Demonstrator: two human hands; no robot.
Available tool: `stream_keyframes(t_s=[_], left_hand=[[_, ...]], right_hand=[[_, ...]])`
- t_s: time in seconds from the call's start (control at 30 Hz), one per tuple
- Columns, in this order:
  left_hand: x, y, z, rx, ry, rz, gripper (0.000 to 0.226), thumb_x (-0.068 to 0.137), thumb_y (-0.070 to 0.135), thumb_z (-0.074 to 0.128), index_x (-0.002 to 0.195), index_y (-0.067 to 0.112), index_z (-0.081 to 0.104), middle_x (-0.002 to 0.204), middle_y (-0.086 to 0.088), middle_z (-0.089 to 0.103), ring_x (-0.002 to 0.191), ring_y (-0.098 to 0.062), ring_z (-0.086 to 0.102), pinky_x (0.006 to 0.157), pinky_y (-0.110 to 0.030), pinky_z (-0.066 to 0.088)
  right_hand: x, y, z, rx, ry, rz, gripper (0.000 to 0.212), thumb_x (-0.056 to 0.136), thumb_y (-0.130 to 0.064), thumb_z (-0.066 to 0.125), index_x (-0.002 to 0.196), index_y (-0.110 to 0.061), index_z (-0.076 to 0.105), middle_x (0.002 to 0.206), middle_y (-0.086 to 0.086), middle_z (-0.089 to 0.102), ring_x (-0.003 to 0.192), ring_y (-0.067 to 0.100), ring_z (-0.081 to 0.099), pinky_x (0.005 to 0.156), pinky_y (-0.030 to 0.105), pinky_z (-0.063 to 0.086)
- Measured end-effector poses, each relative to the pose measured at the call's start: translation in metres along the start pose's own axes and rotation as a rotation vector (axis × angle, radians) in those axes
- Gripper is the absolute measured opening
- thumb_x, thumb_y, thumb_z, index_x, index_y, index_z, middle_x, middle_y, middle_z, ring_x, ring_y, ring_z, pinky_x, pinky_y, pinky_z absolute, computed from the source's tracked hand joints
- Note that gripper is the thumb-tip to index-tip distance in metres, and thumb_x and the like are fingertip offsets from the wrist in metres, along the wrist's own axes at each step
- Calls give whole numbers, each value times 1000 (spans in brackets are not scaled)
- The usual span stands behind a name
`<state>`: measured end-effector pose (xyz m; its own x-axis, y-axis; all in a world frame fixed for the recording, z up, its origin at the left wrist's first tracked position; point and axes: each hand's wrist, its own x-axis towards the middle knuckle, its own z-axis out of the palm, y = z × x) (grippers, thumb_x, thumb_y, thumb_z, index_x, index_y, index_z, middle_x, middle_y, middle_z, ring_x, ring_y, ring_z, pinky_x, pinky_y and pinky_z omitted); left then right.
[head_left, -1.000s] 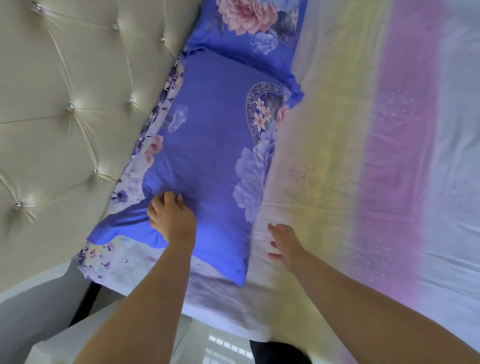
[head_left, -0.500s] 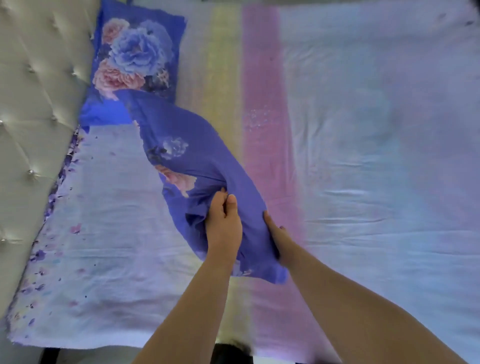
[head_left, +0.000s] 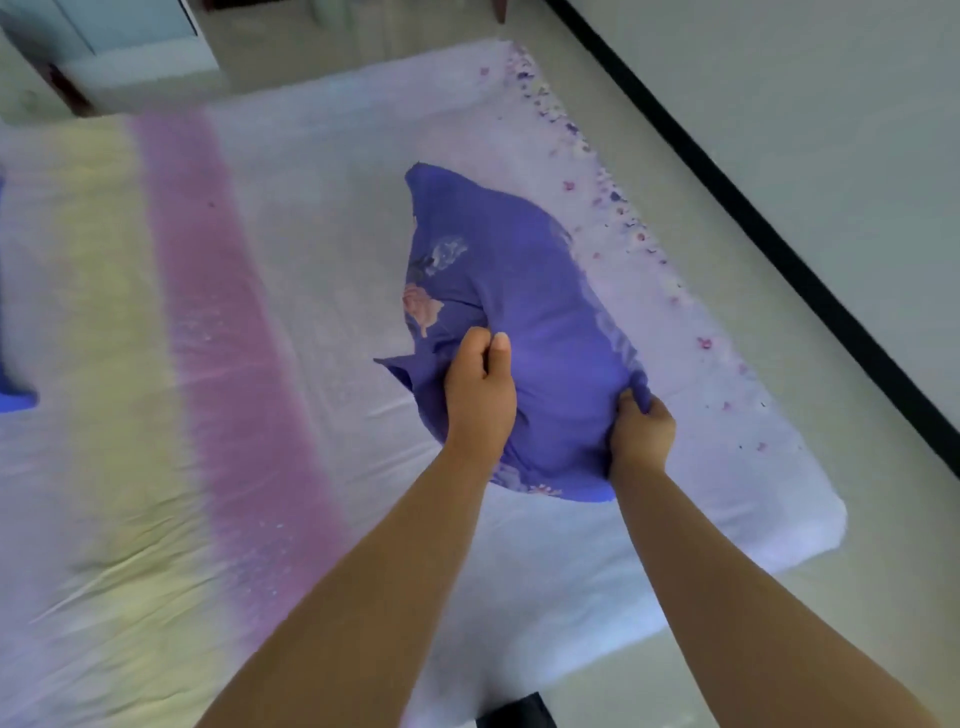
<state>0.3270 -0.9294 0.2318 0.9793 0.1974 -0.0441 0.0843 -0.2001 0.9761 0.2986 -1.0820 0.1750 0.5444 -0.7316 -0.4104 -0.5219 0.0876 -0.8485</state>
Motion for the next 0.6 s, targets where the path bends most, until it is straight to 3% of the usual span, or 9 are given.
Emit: stream_keyframes(t_s=[0.07, 0.17, 0.27, 0.3, 0.37, 0.43, 0.5, 0.53, 0.6], left_hand=[[3, 8, 40, 76, -54, 47, 31, 99, 19, 47, 70, 16, 34, 57, 6, 35, 58, -10, 29, 54, -16, 30], [9, 2, 77, 183, -77, 58, 20, 99, 22, 47, 80, 14, 44, 69, 8, 52, 66, -13, 41, 56, -19, 28], [9, -25, 88, 387, -202, 12, 17, 98, 24, 47, 92, 10, 54, 91, -4, 65, 86, -25, 58, 71, -32, 41], [6, -37, 86, 469, -262, -21, 18, 98, 25, 46, 95, 10, 56, 95, -6, 66, 92, -28, 60, 75, -35, 44], [-4, -59, 73, 621, -352, -91, 19, 97, 28, 46, 99, 13, 58, 103, -8, 66, 100, -31, 59, 80, -36, 44], [-9, -78, 48, 714, -366, -157, 20, 96, 29, 46, 101, 14, 59, 106, -9, 66, 104, -32, 57, 80, -33, 42], [-7, -91, 15, 737, -344, -209, 21, 96, 28, 45, 100, 13, 59, 106, -9, 65, 105, -31, 57, 79, -31, 41], [-5, -96, -4, 740, -332, -233, 21, 96, 28, 45, 100, 12, 59, 106, -10, 65, 105, -31, 57, 78, -31, 40], [1, -104, -46, 739, -299, -282, 22, 96, 28, 45, 99, 13, 60, 106, -9, 65, 103, -30, 57, 77, -30, 41]], right_hand=[[34, -9, -30, -10, 93, -43, 29, 92, -18, 49, 65, -13, 41, 60, 2, 39, 58, 22, 33, 60, 31, 33], [76, -11, -61, -117, 130, -77, 27, 93, -22, 50, 68, -12, 44, 67, 5, 44, 72, 24, 41, 69, 30, 34], [102, 4, -67, -357, -109, -13, 19, 93, -26, 56, 103, -10, 56, 101, 9, 56, 91, 28, 52, 79, 33, 41], [104, 12, -65, -421, -211, 10, 33, 91, -24, 59, 120, -8, 54, 115, 10, 56, 102, 30, 55, 87, 36, 43], [97, 24, -57, -531, -356, -4, 47, 90, -20, 62, 131, -2, 47, 128, 15, 55, 115, 33, 53, 96, 35, 39], [77, 28, -38, -610, -470, -8, 40, 92, -20, 60, 127, -3, 50, 121, 16, 57, 111, 32, 55, 90, 31, 39], [48, 30, -5, -682, -625, -43, 17, 92, -27, 59, 102, -14, 60, 101, 10, 56, 96, 25, 55, 79, 29, 42], [35, 33, 15, -705, -694, -59, 14, 89, -34, 61, 87, -20, 59, 99, 5, 54, 94, 21, 53, 81, 29, 44], [9, 48, 63, -724, -792, -71, 25, 81, -46, 64, 93, -24, 61, 112, 2, 56, 102, 22, 59, 92, 32, 48]])
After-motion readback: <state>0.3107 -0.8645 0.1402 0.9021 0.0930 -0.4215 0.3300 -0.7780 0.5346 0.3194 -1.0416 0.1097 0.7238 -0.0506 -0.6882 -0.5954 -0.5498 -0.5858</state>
